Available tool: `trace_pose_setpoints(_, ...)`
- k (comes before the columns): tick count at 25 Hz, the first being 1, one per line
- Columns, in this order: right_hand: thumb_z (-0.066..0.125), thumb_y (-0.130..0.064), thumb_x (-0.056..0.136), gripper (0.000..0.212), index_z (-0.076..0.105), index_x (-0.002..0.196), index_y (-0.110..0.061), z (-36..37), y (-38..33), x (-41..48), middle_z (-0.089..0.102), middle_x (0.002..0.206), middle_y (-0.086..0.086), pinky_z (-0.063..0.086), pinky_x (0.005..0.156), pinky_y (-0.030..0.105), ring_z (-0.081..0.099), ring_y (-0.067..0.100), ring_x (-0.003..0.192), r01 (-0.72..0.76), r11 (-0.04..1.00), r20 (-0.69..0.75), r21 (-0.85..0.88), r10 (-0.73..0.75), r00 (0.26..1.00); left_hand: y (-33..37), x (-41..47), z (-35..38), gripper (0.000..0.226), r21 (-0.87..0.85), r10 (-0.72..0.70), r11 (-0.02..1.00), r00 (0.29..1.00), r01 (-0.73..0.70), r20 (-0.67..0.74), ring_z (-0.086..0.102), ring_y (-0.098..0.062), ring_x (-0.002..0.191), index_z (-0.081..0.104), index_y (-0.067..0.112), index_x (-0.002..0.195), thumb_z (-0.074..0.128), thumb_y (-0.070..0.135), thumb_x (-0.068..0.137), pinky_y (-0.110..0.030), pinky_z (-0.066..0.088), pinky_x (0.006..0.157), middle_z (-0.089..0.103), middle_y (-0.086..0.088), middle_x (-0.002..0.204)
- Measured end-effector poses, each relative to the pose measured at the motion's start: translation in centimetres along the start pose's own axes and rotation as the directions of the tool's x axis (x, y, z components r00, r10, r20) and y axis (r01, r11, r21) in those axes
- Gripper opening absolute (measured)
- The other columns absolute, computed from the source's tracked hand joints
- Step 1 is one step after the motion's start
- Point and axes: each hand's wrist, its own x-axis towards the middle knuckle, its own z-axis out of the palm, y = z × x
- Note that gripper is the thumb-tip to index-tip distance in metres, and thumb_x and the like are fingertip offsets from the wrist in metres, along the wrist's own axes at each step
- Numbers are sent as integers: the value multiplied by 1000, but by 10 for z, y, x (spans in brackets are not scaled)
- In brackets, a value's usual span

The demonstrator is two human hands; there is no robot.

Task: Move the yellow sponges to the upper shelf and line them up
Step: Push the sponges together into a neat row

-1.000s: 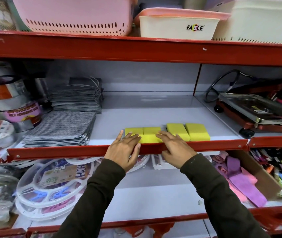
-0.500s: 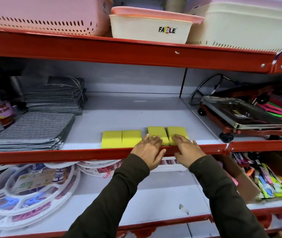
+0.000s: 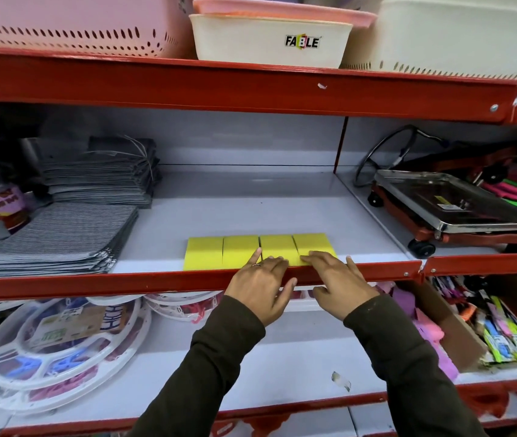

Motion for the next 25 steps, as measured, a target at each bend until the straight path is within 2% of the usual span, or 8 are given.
trace_pose_setpoints(5,48,-15,84,69,33,147,-38,4,-10,2,29,156,-5,4,122,50,23,14,147,14,999,-10,-34,-14,1000,-8,-6,-3,55,-94,-63,994,998,63,6,66,-24,117,69,7,120,32,42,99,-41,34,114,73,-9,120)
trace_pose_setpoints(9,49,-16,84,67,34,146,-37,5,-17,2,29,156,-4,4,122,50,24,15,147,0,998,-13,-57,-1,1000,-29,-18,-13,58,-26,-195,981,980,194,-46,60,-28,127,69,8,123,30,42,99,-52,35,114,71,-8,125)
trace_pose_setpoints(14,49,-16,84,67,34,146,-37,7,-23,2,29,156,-4,3,122,50,25,16,147,-19,998,-13,-55,18,1000,-41,-27,-21,77,30,-395,919,913,394,100,45,-25,141,60,18,137,7,51,93,-59,25,118,58,2,144)
trace_pose_setpoints(17,49,-16,84,67,34,146,-37,6,-23,2,29,156,-5,3,121,50,26,15,147,-25,998,-13,-53,25,1000,-42,-30,-21,85,38,-392,920,908,391,151,41,-22,144,55,22,142,-4,52,89,-55,27,118,51,6,151)
trace_pose_setpoints(25,52,-15,82,67,38,143,-37,4,-15,-2,31,154,-7,3,121,51,29,14,145,-56,998,-11,4,56,998,-30,-21,-23,86,28,-372,928,912,373,174,47,-25,139,59,19,137,-4,50,87,-52,35,114,55,3,147)
